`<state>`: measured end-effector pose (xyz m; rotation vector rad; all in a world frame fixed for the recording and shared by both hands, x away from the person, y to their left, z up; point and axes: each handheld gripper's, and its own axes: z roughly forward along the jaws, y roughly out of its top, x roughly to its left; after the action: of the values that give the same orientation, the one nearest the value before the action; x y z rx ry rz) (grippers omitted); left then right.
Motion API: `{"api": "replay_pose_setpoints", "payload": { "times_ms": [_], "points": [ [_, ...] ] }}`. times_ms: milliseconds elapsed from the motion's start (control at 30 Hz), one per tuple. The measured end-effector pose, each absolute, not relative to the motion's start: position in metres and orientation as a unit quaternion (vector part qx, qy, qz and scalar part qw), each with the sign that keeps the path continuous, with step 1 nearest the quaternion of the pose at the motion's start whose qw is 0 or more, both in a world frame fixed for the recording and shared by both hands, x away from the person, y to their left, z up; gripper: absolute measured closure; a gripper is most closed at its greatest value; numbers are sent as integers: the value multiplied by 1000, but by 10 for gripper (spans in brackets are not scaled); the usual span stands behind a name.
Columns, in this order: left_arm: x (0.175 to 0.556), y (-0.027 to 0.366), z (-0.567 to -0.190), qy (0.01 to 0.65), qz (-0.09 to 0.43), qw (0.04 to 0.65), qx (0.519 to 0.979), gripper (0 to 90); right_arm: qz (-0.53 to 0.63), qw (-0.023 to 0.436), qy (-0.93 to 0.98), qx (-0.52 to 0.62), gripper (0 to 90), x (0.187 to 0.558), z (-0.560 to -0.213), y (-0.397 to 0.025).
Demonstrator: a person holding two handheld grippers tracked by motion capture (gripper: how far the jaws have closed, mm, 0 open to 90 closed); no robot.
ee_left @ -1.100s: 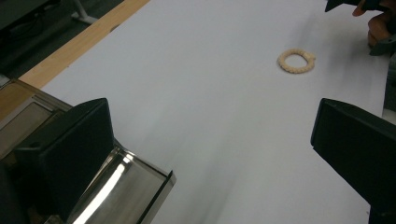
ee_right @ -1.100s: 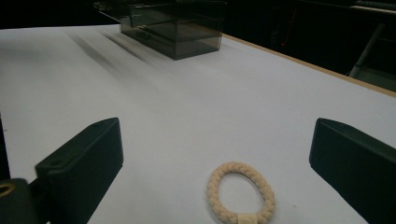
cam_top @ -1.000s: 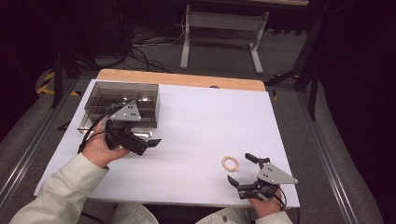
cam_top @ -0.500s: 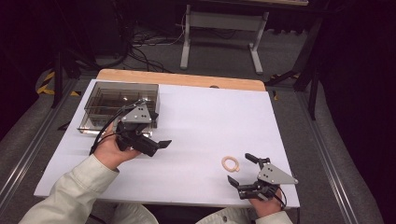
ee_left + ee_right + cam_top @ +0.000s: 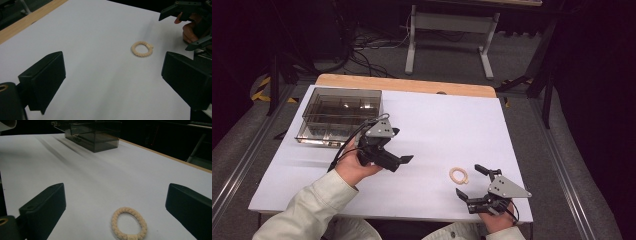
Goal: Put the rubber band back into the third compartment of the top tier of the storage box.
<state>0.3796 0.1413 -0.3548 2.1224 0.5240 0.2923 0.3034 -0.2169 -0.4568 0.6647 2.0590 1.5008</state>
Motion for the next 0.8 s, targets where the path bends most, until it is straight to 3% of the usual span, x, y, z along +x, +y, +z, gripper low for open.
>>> {"api": "replay_pose_setpoints", "payload": {
  "times_ms": [800],
  "points": [
    [397,84,-398,222,86,448,862,86,554,251,755,246,48,303,-457,-218]
  ]
}}
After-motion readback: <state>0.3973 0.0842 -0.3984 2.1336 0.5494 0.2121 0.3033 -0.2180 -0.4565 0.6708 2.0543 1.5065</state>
